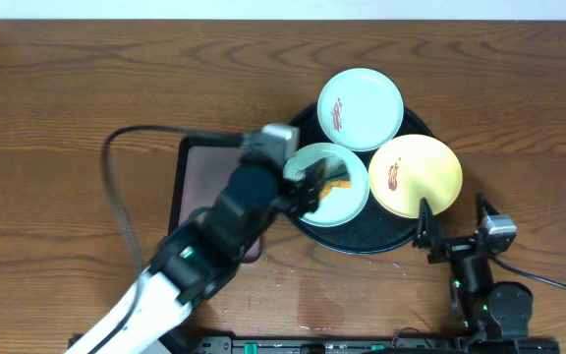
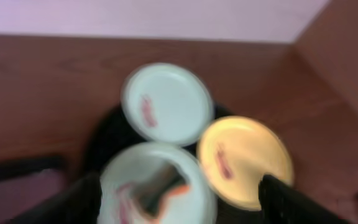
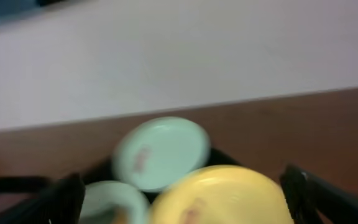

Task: Clean dirty plates on tray and stack at the side
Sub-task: 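Reach the right gripper to the lower green plate rim and grip it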

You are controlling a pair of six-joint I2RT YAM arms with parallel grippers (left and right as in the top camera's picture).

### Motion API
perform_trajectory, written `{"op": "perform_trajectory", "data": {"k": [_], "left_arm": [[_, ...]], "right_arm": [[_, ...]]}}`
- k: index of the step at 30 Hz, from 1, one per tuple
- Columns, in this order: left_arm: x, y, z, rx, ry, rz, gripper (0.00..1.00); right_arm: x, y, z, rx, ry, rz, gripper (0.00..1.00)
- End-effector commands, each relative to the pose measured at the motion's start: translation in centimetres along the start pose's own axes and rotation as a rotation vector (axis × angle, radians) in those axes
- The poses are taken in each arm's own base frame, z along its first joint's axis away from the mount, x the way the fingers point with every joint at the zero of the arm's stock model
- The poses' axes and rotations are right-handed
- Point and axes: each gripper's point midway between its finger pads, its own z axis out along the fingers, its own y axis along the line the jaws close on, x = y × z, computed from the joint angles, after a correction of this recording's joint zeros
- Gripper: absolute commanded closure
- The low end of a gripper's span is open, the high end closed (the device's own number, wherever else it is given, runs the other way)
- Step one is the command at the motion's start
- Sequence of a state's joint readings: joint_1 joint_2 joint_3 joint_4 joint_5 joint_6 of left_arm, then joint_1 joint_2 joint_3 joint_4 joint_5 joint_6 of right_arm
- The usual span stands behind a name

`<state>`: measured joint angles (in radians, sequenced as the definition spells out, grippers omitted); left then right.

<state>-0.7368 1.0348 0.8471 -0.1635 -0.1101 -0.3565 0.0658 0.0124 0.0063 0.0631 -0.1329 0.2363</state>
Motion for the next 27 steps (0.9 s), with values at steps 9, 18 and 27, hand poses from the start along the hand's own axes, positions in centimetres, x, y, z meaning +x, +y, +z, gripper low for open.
{"op": "perform_trajectory", "data": {"k": [9, 18, 27], "left_arm": [[3.2, 4.6, -2.8, -0.204, 0.127, 0.095, 0.18], [4.6, 4.9, -1.5, -0.227, 0.182, 0.101, 0.17], [6.9, 3.2, -0.3, -0.124, 0.284, 0.092, 0.17]], "right_arm": [[-12.3, 8.9, -3.5, -0.394, -0.242, -0.094, 0.01], [-13.8, 8.5, 0.7, -0.284, 0.506, -0.179, 0.01], [-12.0, 10.7, 8.2, -0.482, 0.741, 0.073, 0.45]]}}
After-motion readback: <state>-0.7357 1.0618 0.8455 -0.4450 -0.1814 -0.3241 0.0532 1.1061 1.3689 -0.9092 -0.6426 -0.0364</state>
